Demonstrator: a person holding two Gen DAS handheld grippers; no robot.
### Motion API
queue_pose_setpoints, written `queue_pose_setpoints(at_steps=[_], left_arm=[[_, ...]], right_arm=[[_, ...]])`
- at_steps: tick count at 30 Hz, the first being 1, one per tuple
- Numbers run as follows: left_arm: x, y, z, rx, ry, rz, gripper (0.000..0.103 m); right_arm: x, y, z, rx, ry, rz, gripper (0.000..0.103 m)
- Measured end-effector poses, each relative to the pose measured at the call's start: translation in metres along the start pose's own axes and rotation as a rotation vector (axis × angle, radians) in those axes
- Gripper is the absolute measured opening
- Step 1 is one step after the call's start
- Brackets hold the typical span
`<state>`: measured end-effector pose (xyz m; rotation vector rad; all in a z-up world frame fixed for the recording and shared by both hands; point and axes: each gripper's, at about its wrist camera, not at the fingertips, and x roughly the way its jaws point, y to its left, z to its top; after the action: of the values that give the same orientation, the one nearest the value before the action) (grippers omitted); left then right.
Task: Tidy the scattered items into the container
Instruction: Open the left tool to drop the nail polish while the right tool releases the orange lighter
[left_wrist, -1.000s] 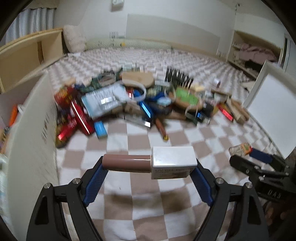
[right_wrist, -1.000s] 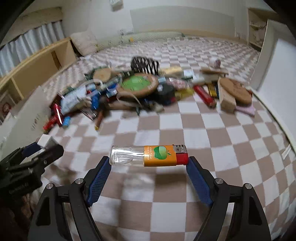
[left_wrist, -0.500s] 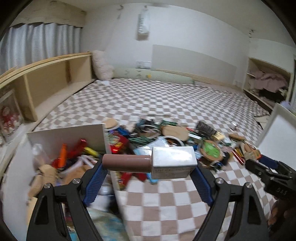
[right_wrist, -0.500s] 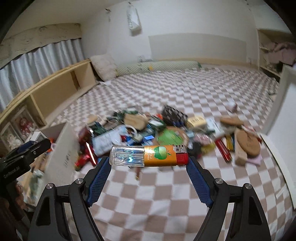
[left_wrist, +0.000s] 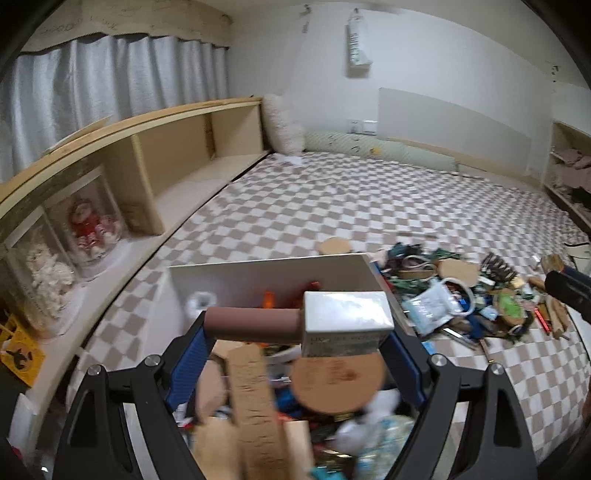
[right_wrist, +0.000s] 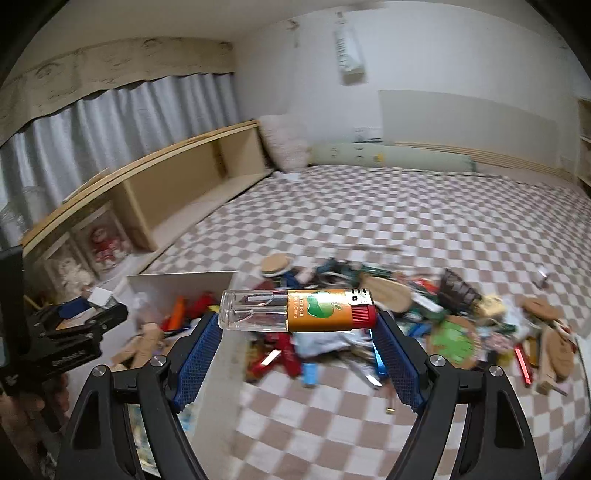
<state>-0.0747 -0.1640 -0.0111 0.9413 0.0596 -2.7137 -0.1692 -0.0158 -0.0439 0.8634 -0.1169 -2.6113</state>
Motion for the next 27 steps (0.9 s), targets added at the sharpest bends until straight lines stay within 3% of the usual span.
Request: queue_pose_setpoints(at_steps=[8,17,23,27], left_arm=[[0.030,0.044,0.005,-0.024,0.095,0.085,0.086],[0.077,0.056,0.010,-0.026,0.239,0.029,0.086],[0.097,0.061,0.007,-0.059,0.323,0.027,0.086],[0.095,0.065,0.004,-0.058,0.324,0.046,0.092]], right_arm=[[0.029,0.055,0.021,-0.061,0.049,0.061,0.083],[0.067,0.086,0.041,-0.048,0.152,0.136,0.083],[0.089,0.103,0.048,-0.075,0.190,0.141,0.084],[0.105,0.112,0.047,-0.102,0.221,0.143,0.083]])
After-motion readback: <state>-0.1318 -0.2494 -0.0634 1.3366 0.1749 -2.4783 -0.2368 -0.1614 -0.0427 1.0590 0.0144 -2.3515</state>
